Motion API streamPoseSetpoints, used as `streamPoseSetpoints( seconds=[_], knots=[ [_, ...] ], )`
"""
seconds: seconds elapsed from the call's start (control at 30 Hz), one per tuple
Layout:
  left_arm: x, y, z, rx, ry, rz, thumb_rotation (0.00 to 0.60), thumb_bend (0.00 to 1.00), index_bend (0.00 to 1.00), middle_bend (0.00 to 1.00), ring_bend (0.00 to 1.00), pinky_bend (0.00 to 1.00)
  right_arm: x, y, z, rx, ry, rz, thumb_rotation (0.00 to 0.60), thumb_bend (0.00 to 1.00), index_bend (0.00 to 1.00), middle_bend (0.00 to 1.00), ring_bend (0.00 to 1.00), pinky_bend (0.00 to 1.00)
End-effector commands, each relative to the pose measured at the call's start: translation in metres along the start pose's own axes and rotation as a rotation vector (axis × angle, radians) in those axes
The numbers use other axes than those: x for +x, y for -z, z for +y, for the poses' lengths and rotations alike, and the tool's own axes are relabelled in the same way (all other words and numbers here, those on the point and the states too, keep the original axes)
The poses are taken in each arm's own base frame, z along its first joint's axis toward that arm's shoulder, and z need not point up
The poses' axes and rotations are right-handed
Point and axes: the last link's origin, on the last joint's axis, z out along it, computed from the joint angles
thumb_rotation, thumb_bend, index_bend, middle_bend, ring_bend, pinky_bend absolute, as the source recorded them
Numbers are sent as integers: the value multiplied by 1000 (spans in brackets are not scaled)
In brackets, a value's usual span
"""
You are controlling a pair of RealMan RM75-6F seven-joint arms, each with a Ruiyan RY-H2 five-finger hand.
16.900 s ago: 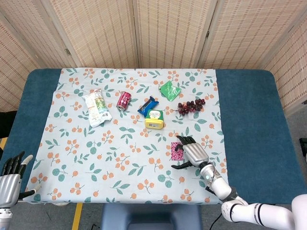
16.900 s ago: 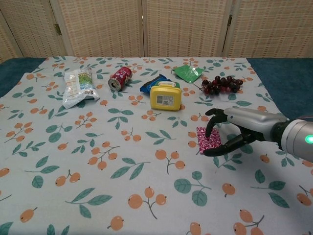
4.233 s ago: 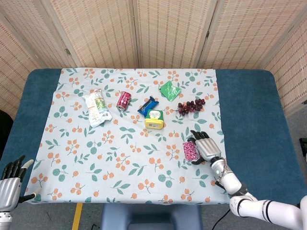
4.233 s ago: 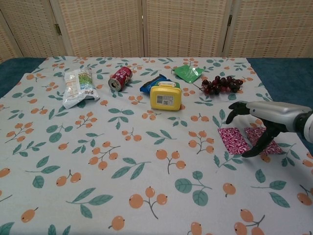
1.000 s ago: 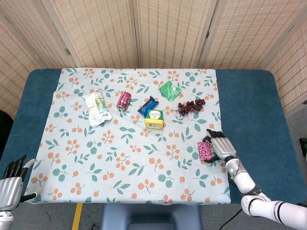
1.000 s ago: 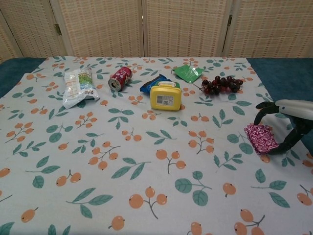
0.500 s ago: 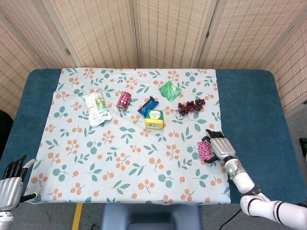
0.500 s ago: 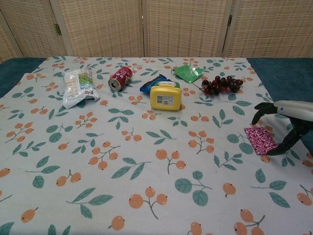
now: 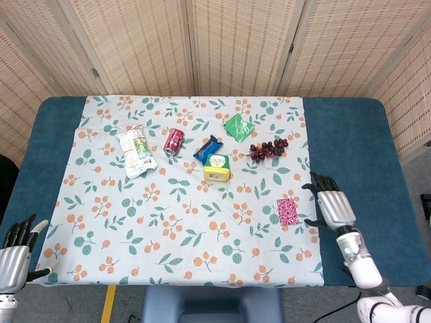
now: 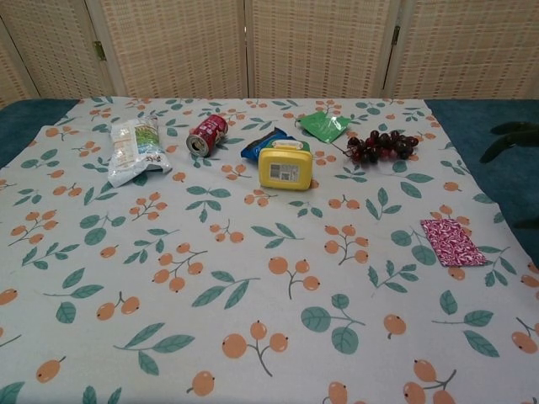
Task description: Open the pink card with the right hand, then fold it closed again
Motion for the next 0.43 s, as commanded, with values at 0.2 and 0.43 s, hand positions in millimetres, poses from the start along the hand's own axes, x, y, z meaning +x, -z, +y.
streamPoseSetpoints(
  seconds=[0.2,0.43],
  knots=[
    [3,-5,13,-34,6,22,600,214,156,0,45,0,34,92,33,-31,-75,222,600,103,230,65,0,0],
    [8,-7,17,-29,8,68,600,216,140,0,45,0,37,118,45,-64,-88,257,600,103,230,65,0,0]
  ],
)
